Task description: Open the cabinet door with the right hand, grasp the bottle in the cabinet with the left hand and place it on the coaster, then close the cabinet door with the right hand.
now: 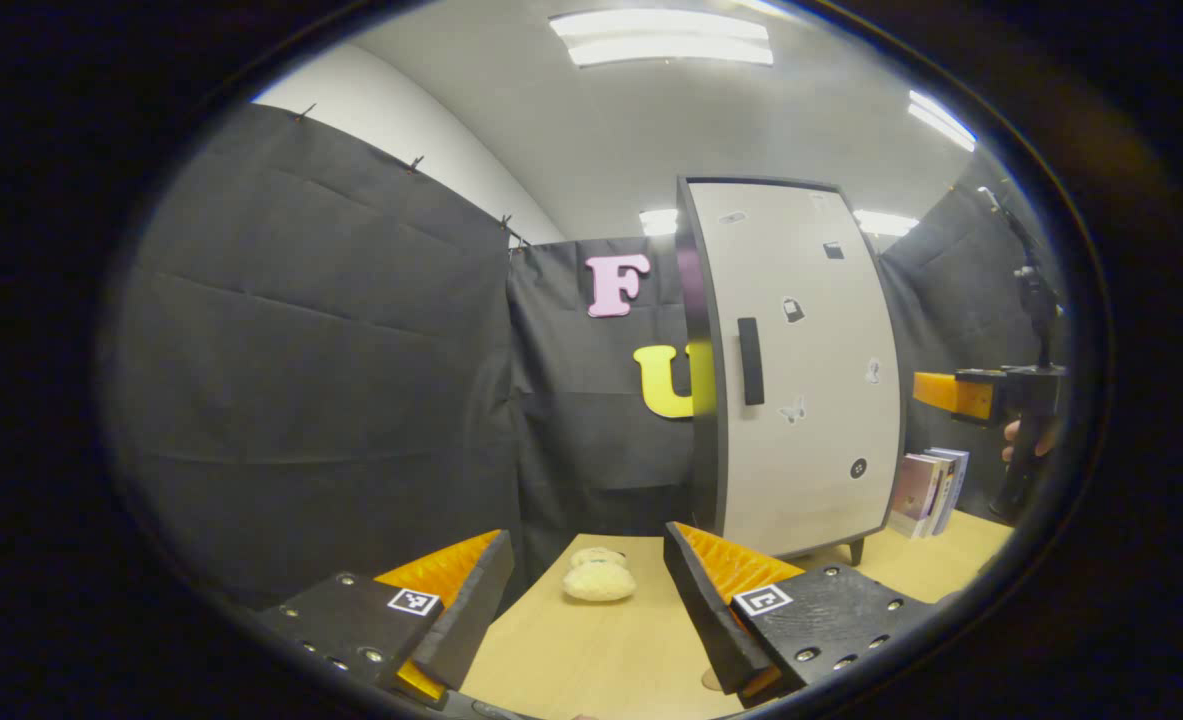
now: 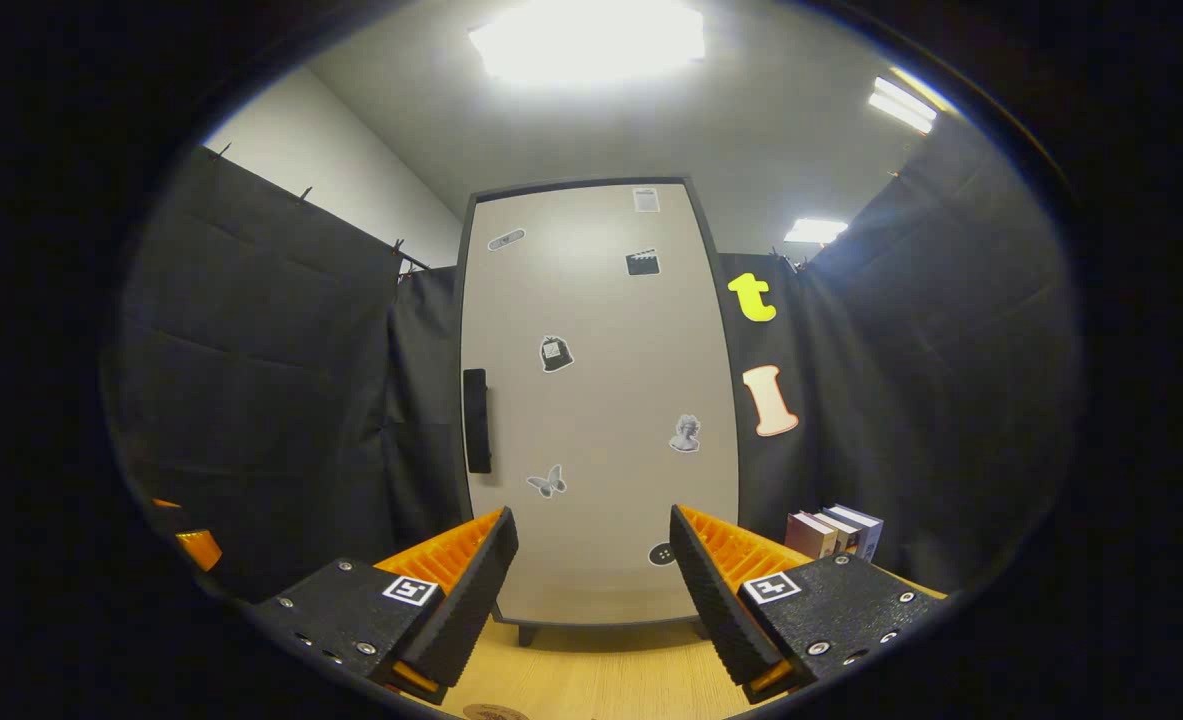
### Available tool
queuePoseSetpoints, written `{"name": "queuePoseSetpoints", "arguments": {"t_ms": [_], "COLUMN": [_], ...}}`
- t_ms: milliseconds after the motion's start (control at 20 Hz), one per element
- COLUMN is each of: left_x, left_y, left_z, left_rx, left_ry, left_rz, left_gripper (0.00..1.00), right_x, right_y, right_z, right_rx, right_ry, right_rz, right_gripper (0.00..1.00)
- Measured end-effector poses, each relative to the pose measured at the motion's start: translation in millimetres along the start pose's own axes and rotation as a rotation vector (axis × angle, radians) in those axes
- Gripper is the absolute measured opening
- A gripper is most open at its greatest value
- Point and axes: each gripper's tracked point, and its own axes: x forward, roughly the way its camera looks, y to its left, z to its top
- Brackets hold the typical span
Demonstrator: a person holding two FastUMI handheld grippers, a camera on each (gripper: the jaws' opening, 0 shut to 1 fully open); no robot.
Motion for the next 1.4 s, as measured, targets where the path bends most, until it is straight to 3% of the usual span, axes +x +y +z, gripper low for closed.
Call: {"name": "queuePoseSetpoints", "arguments": {"t_ms": [550, 1050, 1400], "left_x": [-21.6, -30.5, -37.5], "left_y": [37.9, 79.3, 102.7], "left_z": [-5.0, -12.3, -20.7], "left_rx": [-0.002, -0.014, -0.021], "left_ry": [0.016, 0.027, 0.045], "left_rz": [0.076, 0.171, 0.214], "left_gripper": [0.88, 0.88, 0.88], "right_x": [92.4, 169.9, 214.2], "right_y": [79.1, 111.5, 130.9], "right_z": [18.3, 14.4, 7.5], "right_rx": [0.014, -0.041, -0.049], "right_ry": [0.023, 0.075, 0.130], "right_rz": [0.141, 0.141, 0.129], "right_gripper": [0.95, 0.94, 0.79]}}
